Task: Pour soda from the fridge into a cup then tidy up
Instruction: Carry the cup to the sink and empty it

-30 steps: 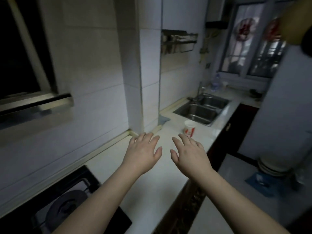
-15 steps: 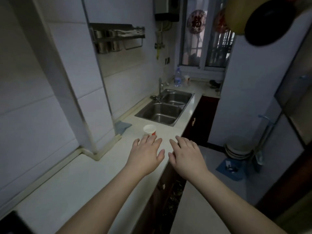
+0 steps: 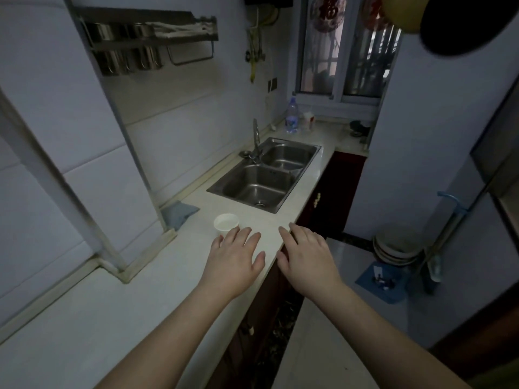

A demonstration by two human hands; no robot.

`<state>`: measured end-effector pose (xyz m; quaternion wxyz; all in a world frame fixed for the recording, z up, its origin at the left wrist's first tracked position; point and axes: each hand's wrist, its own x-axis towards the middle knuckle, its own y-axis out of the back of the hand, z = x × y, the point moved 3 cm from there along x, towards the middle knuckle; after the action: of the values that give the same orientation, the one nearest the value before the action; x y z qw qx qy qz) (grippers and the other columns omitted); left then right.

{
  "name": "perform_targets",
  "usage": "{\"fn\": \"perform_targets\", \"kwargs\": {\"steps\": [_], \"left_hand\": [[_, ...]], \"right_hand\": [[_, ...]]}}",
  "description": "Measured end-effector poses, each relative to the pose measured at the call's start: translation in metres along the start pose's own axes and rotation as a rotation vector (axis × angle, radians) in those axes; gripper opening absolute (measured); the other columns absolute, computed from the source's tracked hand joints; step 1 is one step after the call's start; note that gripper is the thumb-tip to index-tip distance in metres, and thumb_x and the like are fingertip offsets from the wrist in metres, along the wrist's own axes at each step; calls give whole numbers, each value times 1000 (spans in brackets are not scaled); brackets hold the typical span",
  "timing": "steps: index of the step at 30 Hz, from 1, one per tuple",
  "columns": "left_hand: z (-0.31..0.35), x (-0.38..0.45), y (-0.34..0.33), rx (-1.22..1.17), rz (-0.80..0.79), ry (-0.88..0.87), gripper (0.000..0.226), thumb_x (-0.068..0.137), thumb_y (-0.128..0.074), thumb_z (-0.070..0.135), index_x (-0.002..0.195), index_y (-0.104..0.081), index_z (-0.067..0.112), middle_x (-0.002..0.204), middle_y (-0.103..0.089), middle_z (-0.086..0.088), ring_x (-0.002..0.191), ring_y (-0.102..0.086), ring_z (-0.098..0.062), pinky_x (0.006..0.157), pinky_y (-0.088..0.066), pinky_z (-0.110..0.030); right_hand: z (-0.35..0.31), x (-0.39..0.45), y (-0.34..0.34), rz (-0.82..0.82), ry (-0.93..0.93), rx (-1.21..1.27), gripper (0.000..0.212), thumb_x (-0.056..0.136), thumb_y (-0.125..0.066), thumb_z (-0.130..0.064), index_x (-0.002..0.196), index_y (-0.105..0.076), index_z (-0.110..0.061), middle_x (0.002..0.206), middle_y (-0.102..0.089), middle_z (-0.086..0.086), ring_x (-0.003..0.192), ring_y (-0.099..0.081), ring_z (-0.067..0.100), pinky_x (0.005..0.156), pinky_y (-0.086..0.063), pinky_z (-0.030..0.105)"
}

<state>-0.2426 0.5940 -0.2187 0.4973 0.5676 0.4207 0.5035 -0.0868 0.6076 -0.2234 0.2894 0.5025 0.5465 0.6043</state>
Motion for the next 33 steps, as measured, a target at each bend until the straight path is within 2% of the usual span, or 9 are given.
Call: {"fn": "perform_targets", "kwargs": {"steps": [4, 7, 11, 14, 17, 20, 22, 29, 33], "left_hand": [[-16, 24, -23, -21, -21, 24, 76, 83, -1, 56, 145, -36, 30, 153, -36, 6, 141, -28, -16, 110, -27, -39], [-30, 41, -43, -56, -35, 46, 63, 93, -12, 54, 146, -35, 30, 154, -34, 7, 142, -26, -15, 112, -25, -39], [-53, 73, -59, -92, -51, 80, 61, 93, -16, 53, 147, -33, 31, 155, -32, 7, 143, -26, -15, 113, -25, -40], [-80, 94, -67, -105, -37, 111, 62, 93, -15, 54, 145, -38, 29, 152, -37, 6, 140, -32, -16, 111, -29, -39], [-103, 105, -77, -153, -7, 128, 50, 96, -32, 47, 136, -52, 24, 142, -51, 1, 131, -46, -20, 105, -38, -43], [-118, 110, -87, -135, 25, 138, 51, 91, -32, 47, 119, -66, 20, 123, -67, -2, 111, -64, -23, 89, -51, -43], [-126, 111, -98, -137, 17, 157, 50, 91, -34, 48, 115, -67, 20, 118, -69, -2, 104, -67, -23, 84, -54, -43], [-146, 110, -145, -282, -73, 255, 61, 91, -28, 52, 134, -55, 19, 138, -56, -4, 124, -54, -23, 93, -48, -41], [-150, 112, -172, -312, -71, 322, 59, 92, -32, 53, 139, -50, 20, 142, -52, -4, 128, -50, -22, 94, -47, -39]], "right_hand": [[4, 32, -25, -21, 13, 8, 53, 91, -50, -40, 138, -47, -15, 139, -50, 10, 126, -48, 27, 104, -39, 45], [3, 60, -44, -50, 19, 23, 53, 86, -54, -40, 132, -53, -14, 131, -57, 11, 118, -56, 29, 97, -44, 46], [-1, 96, -69, -85, 65, 40, 53, 87, -53, -39, 134, -52, -15, 132, -57, 11, 119, -56, 28, 99, -43, 45], [2, 122, -82, -134, 74, 18, 54, 94, -44, -40, 143, -39, -17, 145, -45, 10, 132, -42, 26, 109, -31, 44], [4, 144, -95, -198, 74, 35, 56, 99, -33, -44, 149, -23, -21, 155, -28, 6, 141, -26, 23, 115, -18, 40], [-4, 159, -113, -279, 109, 59, 57, 99, -29, -46, 150, -19, -23, 157, -23, 5, 143, -21, 23, 116, -15, 40], [-11, 169, -127, -310, 143, 76, 58, 99, -30, -47, 150, -19, -22, 157, -23, 4, 143, -21, 22, 116, -16, 40], [-30, 201, -175, -370, 298, 161, 59, 98, -37, -45, 149, -23, -20, 153, -30, 4, 140, -29, 20, 114, -22, 36], [-31, 224, -203, -384, 413, 181, 59, 93, -46, -43, 145, -33, -17, 147, -41, 8, 133, -40, 23, 108, -34, 38]]}}
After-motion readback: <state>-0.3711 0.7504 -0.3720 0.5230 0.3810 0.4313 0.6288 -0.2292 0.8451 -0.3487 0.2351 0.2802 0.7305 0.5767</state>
